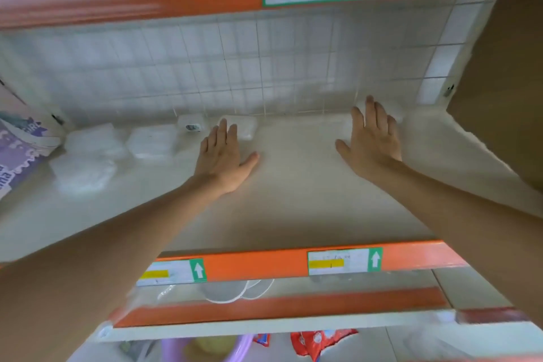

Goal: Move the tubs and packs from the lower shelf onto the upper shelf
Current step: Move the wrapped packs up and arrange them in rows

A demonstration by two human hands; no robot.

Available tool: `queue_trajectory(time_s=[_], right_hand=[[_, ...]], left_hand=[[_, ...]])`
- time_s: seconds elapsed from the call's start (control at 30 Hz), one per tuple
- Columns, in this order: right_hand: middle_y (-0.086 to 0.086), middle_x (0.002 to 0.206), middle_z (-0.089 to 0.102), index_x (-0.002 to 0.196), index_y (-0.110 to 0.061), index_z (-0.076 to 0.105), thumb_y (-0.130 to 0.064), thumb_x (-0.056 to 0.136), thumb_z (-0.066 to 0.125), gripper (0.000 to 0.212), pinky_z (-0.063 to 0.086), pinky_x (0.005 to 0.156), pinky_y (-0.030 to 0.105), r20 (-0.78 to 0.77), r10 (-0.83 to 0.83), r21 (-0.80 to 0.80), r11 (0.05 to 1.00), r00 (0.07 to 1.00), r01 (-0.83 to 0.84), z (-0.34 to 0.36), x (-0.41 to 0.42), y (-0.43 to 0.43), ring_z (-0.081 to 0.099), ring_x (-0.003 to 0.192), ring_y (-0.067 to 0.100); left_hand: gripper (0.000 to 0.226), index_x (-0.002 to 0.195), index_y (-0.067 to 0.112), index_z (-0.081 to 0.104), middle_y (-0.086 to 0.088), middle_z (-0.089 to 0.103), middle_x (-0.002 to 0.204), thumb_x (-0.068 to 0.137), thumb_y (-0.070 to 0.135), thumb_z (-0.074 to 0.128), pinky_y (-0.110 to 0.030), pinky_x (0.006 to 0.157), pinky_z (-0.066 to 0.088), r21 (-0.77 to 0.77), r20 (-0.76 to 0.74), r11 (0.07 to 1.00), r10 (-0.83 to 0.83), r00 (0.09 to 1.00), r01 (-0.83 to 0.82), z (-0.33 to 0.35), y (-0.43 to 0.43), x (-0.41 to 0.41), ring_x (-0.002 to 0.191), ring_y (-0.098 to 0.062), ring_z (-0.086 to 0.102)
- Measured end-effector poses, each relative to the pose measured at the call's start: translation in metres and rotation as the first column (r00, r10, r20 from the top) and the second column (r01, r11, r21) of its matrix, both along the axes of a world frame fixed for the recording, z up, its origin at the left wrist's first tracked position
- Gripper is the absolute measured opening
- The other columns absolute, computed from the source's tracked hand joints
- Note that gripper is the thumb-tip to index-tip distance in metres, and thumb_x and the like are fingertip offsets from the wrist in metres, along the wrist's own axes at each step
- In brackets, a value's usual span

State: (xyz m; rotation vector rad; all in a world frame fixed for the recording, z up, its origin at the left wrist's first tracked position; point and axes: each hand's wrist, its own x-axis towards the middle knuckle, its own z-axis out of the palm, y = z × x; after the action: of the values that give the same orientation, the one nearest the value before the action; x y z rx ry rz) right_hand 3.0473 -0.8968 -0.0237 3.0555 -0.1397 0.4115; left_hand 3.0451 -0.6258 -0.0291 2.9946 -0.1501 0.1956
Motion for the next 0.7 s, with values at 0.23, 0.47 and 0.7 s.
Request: queue_trajectory(time_s=[0.23,0.47,0.7], right_hand=[[0.02,0.161,-0.007,0.154,-0.011,0.006,-0.052,0.098,0.034,0.075,0.005,0.12,0.045,-0.004,-0.11,0.016,0.994,0.994,0.11,-0.013,0.015,0.002,-0.005,0.149,0.034],[0.012,0.154,0.023,0.15,-0.009,0.017,-0.033,0.096,0.042,0.064,0.018,0.114,0.042,0.074,-0.059,0.021,0.998,0.996,0.058,-0.014,0.011,0.004,0.019,0.143,0.029],[0.008,0.122,0.053,0.126,-0.011,0.05,0.003,0.076,0.056,0.052,0.023,0.094,0.038,0.154,0.145,-0.162,0.98,0.977,-0.12,-0.005,0.002,0.01,0.043,0.113,0.03]], left_hand=[[0.076,0.156,0.014,0.009,-0.005,0.002,0.165,0.099,0.057,0.033,-0.042,0.12,0.007,-0.021,-0.031,0.998,0.058,0.998,-0.059,-0.009,-0.012,0.022,0.151,-0.03,0.001],[0.061,0.153,0.016,0.021,-0.005,0.016,0.162,0.1,0.045,0.035,-0.044,0.117,0.014,-0.013,0.004,1.0,0.021,1.0,-0.021,-0.009,-0.02,0.018,0.147,-0.034,0.01],[0.049,0.146,0.021,0.038,-0.003,0.037,0.147,0.099,0.034,0.04,-0.037,0.105,0.023,0.02,0.161,0.995,-0.098,0.982,0.096,-0.011,-0.048,0.004,0.13,-0.031,0.029]])
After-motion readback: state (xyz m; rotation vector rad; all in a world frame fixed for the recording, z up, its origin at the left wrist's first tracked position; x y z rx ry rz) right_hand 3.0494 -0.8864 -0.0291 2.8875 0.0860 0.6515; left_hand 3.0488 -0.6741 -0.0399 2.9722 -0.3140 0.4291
